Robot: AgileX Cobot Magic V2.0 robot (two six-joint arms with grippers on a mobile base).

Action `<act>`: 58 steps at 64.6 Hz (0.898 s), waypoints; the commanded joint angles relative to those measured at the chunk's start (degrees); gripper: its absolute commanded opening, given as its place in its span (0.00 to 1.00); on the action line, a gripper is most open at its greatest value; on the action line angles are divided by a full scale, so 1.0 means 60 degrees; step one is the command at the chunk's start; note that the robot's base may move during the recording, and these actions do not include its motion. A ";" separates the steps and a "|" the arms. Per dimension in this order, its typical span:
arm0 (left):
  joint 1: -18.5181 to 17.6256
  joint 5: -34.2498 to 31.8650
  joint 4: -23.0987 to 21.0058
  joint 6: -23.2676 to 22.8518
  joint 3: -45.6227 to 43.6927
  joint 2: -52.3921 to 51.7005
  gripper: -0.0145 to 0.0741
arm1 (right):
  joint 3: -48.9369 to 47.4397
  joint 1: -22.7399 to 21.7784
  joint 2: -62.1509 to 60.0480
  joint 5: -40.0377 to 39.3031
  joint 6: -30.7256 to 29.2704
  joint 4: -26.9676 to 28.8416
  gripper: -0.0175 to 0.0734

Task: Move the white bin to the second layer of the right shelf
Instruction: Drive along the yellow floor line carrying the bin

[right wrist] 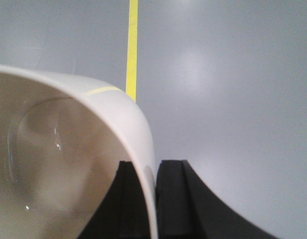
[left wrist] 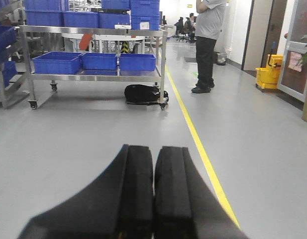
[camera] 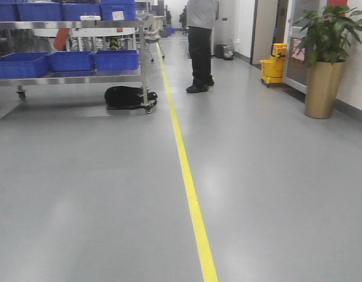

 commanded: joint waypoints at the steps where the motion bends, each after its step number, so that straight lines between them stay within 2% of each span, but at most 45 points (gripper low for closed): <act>1: 0.0011 -0.0795 -0.0050 -0.0050 0.0261 -0.0140 0.26 | -0.0274 -0.0031 0.0021 -0.0731 -0.0059 0.0047 0.28; 58: 0.0011 -0.0795 -0.0050 -0.0050 0.0261 -0.0140 0.26 | -0.0274 -0.0031 0.0021 -0.0721 -0.0059 0.0047 0.28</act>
